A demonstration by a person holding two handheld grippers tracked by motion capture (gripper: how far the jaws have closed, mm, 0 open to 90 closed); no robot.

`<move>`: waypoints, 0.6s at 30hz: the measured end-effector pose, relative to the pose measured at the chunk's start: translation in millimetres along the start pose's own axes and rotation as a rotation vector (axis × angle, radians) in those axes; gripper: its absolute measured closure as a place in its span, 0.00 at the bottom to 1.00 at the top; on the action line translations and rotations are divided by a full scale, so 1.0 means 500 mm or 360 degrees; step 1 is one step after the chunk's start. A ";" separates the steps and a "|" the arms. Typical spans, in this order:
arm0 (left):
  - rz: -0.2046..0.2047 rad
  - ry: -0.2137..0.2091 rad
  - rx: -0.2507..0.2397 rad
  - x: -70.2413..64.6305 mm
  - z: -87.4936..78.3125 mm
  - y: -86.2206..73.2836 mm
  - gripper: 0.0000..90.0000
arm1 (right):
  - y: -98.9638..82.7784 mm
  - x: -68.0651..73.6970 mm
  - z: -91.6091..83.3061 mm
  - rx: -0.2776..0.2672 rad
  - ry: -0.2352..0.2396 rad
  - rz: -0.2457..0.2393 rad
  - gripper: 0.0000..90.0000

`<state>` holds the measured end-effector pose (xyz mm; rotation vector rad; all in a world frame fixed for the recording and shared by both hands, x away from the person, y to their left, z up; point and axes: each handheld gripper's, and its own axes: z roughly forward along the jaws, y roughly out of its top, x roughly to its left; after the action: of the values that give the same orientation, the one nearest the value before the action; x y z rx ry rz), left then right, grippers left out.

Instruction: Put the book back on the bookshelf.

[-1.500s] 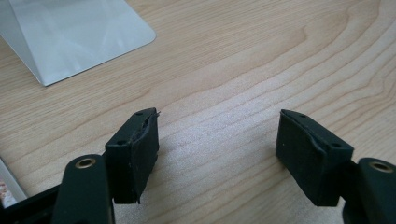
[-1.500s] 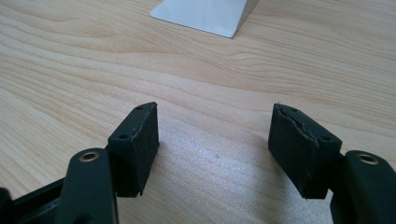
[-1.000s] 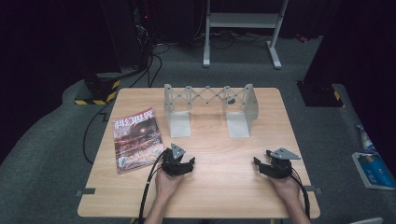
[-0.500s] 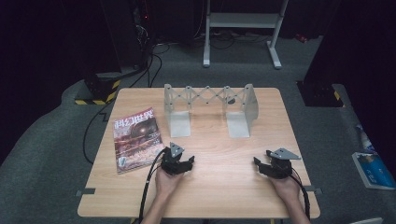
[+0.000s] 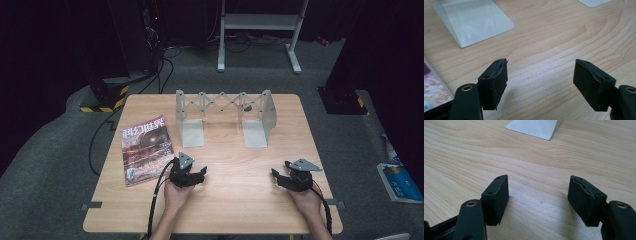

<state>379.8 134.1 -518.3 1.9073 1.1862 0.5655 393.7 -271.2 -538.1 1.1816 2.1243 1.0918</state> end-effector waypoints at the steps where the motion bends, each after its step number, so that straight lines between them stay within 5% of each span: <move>1: -0.0027 -0.0003 -0.0002 0.004 -0.005 0.001 0.31 | 0.000 0.000 0.000 0.0000 0.0001 -0.0001 0.37; 13: -0.0087 0.0032 0.0022 0.049 -0.042 -0.002 0.28 | 0.000 0.000 0.000 0.0003 0.0001 0.0001 0.37; 18: -0.0137 0.0127 0.0036 0.076 -0.066 -0.008 0.27 | 0.000 0.000 0.000 0.0005 0.0003 0.0007 0.37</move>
<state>371.7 181.7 -504.0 1.8577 1.3244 0.5883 393.8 -271.1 -537.9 1.1873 2.1269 1.0924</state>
